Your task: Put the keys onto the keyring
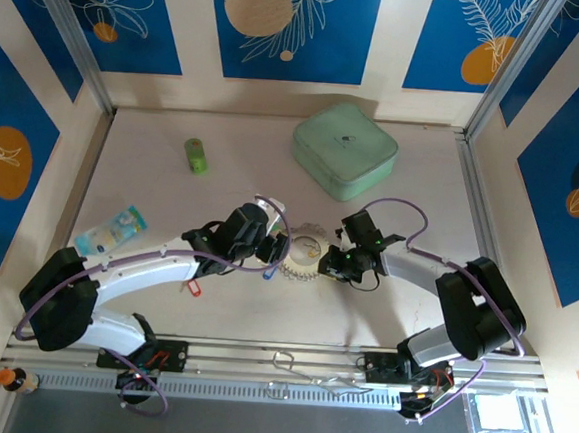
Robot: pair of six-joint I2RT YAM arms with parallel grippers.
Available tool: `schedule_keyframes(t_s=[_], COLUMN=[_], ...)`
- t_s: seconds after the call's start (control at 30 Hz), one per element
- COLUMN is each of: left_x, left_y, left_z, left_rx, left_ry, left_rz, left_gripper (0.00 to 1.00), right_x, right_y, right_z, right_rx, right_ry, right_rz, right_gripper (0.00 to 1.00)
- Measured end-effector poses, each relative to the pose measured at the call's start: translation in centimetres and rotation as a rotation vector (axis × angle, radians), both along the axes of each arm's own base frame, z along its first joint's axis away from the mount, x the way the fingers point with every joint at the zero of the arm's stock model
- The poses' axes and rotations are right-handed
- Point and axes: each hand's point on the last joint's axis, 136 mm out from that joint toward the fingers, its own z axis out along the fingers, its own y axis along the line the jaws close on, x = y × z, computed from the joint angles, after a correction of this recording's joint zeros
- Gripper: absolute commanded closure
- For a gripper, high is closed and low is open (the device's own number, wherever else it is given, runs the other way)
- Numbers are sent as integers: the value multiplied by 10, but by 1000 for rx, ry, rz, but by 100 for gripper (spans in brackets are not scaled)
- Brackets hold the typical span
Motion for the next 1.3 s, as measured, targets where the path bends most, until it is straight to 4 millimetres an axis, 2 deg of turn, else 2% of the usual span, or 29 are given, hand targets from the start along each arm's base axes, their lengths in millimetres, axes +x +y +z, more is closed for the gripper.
schedule_keyframes(t_s=[0.33, 0.7, 0.93, 1.07, 1.3], left_x=[0, 1, 1, 1, 0], left_y=[0, 2, 3, 3, 4], left_z=[1, 0, -1, -2, -3], left_rx=[-2, 4, 6, 8, 9], left_ry=[-2, -6, -8, -7, -6], left_rz=[0, 8, 11, 11, 11], left_gripper=[30, 29, 29, 29, 29], right_x=[5, 0, -3, -5, -13], right_y=[-2, -17, -16, -10, 1], right_z=[-1, 17, 28, 28, 15], right_rx=[-10, -108, -165, -202, -303], right_ry=[-5, -49, -65, -59, -34], right_rz=[-35, 41, 133, 190, 300], right_gripper=[100, 100, 100, 100, 100])
